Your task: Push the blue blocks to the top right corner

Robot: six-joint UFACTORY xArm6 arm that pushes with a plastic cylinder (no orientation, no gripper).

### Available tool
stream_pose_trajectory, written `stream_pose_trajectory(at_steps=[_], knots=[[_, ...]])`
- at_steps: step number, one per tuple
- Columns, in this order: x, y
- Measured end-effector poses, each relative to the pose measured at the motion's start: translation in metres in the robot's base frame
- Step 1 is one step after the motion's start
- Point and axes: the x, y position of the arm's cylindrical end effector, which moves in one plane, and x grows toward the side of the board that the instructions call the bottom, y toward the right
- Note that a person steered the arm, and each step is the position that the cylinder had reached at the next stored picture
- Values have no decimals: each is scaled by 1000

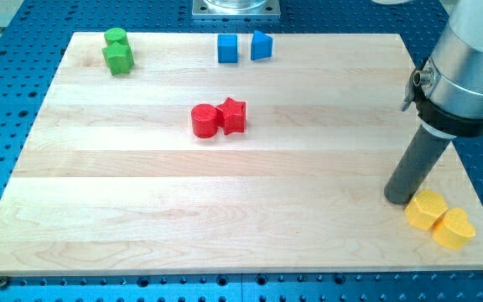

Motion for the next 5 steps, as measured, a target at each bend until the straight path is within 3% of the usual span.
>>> stream_pose_trajectory(at_steps=[2,4,5], knots=[[-12,0],[-85,-4],[-92,-9]])
